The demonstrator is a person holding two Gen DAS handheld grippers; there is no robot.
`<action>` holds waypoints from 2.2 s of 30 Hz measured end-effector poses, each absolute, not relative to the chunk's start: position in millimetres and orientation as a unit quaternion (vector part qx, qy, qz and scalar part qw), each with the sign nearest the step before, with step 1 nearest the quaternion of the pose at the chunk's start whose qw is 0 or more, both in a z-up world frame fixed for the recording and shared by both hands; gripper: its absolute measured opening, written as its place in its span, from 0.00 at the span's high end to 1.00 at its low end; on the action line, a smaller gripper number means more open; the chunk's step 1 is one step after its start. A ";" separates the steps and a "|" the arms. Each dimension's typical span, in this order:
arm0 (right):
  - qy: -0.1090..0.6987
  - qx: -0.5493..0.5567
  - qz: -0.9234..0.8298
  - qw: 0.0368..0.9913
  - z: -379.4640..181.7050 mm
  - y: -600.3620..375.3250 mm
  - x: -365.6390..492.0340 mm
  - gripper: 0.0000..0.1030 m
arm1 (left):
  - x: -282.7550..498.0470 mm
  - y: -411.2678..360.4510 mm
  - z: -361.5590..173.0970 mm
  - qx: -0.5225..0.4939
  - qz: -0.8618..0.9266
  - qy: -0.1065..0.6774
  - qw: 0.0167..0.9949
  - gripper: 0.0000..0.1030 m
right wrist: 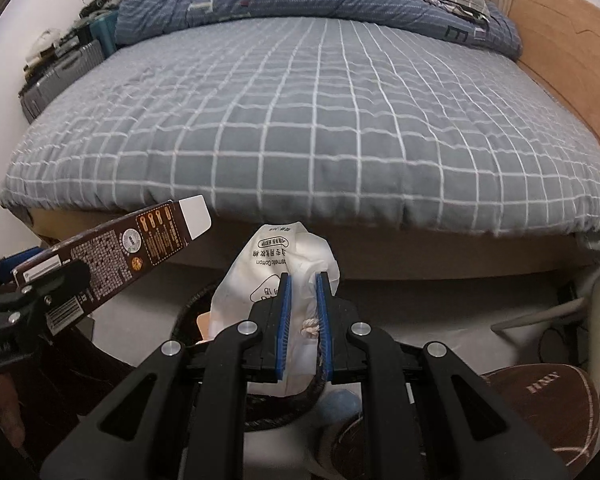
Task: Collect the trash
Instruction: 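Lift the cookie box and mask packet and carry both over the bin, then open the left gripper to drop the brown cookie box into the bin, then open the right gripper to drop the white mask packet into the bin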
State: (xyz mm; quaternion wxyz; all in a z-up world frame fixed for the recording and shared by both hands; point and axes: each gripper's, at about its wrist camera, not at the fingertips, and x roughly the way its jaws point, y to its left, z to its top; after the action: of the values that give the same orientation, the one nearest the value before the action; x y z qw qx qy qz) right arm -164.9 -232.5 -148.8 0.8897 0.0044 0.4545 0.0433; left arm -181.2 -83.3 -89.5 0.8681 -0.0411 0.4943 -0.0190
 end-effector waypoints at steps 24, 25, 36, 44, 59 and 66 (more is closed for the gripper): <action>0.496 0.016 0.017 0.868 -186.1 -260.3 -146.4 0.88 | -153.0 -123.0 -171.3 -0.014 -0.046 0.560 0.827 0.09; 0.497 0.014 0.018 0.867 -186.8 -258.5 -145.7 0.88 | -153.4 -122.1 -172.2 -0.012 -0.046 0.560 0.827 0.09; 0.496 0.000 0.040 0.867 -185.6 -235.7 -140.2 0.88 | -153.2 -103.1 -166.6 -0.013 -0.039 0.552 0.833 0.06; 0.503 -0.007 0.058 0.862 -187.9 -211.7 -134.3 0.88 | -152.7 -73.6 -161.1 -0.028 -0.022 0.550 0.834 0.06; 0.514 -0.023 0.084 0.854 -192.7 -173.5 -127.9 0.86 | -158.0 -33.9 -151.8 -0.059 0.004 0.546 0.836 0.06; 0.510 -0.031 0.073 0.856 -195.2 -170.7 -125.0 0.62 | -158.1 -36.3 -151.4 -0.057 0.001 0.545 0.836 0.06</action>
State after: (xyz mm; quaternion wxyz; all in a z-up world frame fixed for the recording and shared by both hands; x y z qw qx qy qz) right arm -125.0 -170.7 -195.2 0.8564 -0.0314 0.5102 0.0726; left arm -158.1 -36.3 -151.4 0.8362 -0.0574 0.5454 0.0009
